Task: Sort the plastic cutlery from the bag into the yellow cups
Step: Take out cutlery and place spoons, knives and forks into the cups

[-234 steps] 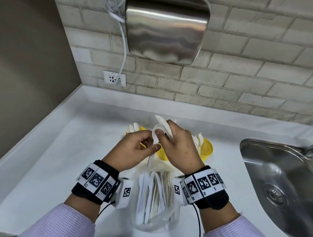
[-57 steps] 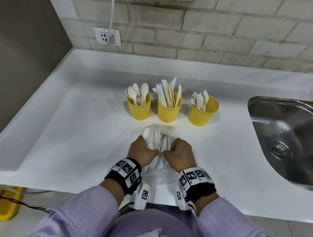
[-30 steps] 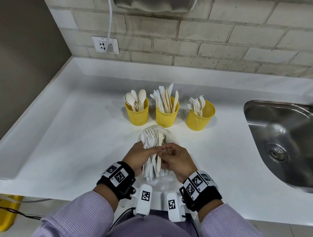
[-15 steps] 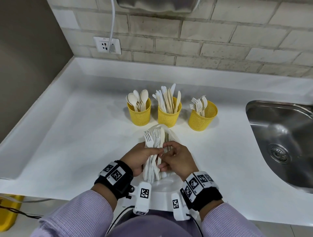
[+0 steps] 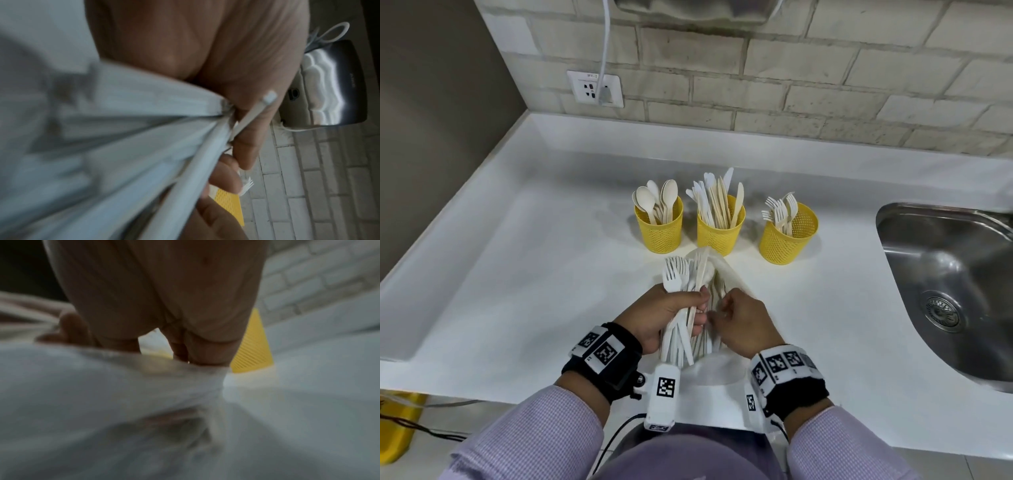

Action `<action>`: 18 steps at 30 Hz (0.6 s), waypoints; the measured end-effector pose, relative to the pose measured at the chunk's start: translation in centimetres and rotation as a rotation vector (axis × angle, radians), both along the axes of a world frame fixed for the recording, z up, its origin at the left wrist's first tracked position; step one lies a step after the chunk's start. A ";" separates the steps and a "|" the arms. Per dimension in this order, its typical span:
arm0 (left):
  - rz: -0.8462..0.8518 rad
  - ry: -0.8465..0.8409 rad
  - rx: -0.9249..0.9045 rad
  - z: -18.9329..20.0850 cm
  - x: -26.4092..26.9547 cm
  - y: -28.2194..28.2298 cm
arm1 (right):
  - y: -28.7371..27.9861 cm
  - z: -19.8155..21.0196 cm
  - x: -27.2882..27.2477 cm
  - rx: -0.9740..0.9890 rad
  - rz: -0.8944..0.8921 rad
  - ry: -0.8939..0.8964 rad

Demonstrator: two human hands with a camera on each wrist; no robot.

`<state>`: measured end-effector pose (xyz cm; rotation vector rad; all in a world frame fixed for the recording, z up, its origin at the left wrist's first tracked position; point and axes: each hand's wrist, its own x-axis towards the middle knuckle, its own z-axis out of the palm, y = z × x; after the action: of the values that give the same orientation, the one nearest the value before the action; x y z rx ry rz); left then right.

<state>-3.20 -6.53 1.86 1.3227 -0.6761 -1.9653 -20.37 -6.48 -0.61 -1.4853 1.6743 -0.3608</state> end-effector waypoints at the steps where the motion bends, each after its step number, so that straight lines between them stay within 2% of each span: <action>1: -0.009 0.027 0.003 0.4 0.0 -0.1 | -0.1 0.1 0.3 -0.023 0.023 0.082; 5: 0.014 0.156 0.049 1.6 0.0 -0.2 | -0.2 0.7 1.8 -0.074 0.144 0.337; 7: 0.034 0.161 0.046 1.8 -0.1 -0.3 | -0.2 0.5 2.3 -0.074 0.172 0.403; 14: 0.031 0.010 -0.008 1.8 -0.3 -0.6 | -0.5 0.5 2.9 -0.081 0.216 0.457; 16: -0.012 0.065 0.014 1.9 -0.2 -0.4 | -0.6 0.3 2.9 -0.096 0.232 0.454; 18: -0.005 0.245 0.077 2.1 0.0 -0.3 | -0.9 0.1 2.7 -0.069 0.210 0.396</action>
<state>-3.20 -6.81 3.97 1.0991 -0.4903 -2.1312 -17.71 -7.43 -0.48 -1.8564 1.7960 -0.0074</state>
